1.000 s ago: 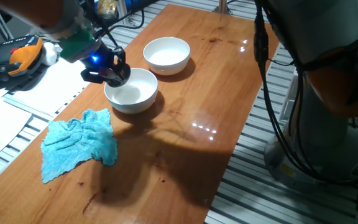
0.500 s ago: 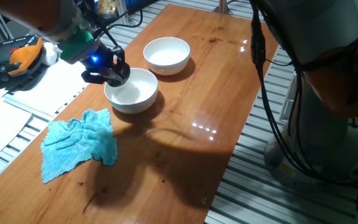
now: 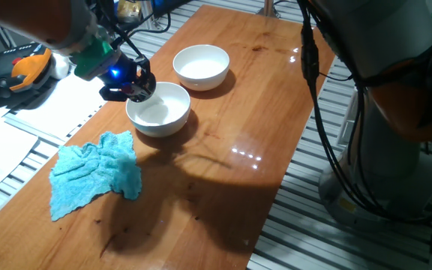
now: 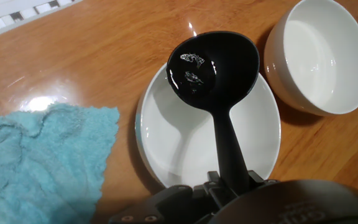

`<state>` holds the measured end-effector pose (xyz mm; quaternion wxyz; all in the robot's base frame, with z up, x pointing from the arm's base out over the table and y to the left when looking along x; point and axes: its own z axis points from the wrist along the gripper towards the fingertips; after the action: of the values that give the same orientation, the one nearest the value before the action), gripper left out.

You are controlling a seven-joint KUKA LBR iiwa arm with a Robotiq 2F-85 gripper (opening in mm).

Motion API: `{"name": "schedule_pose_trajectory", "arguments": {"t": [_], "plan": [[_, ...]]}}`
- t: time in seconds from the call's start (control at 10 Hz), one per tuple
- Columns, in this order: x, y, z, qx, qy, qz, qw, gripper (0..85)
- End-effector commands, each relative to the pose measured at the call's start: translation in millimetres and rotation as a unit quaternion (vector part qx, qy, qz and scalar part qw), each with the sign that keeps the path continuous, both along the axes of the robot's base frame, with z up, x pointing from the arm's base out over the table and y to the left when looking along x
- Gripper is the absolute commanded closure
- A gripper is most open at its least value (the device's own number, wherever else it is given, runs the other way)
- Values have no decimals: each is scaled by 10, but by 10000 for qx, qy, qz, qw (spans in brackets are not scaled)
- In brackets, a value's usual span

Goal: Scoop water with a large spoon from one bowl to another

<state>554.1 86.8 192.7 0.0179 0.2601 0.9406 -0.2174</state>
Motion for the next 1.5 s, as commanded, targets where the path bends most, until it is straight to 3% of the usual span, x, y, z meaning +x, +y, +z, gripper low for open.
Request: {"name": "schedule_pose_trajectory", "arguments": {"t": [0.0, 0.2, 0.6, 1.1, 1.4], "plan": [[-1, 2, 2, 32, 16, -8, 10000, 850], [-1, 5, 2, 84, 101, -62, 9999, 850], [1, 0, -3, 81, 43, -78, 9999, 850], [-4, 19, -4, -42, -21, -50, 10000, 850], [-9, 38, 3, -12, -51, -61, 10000, 850]]}}
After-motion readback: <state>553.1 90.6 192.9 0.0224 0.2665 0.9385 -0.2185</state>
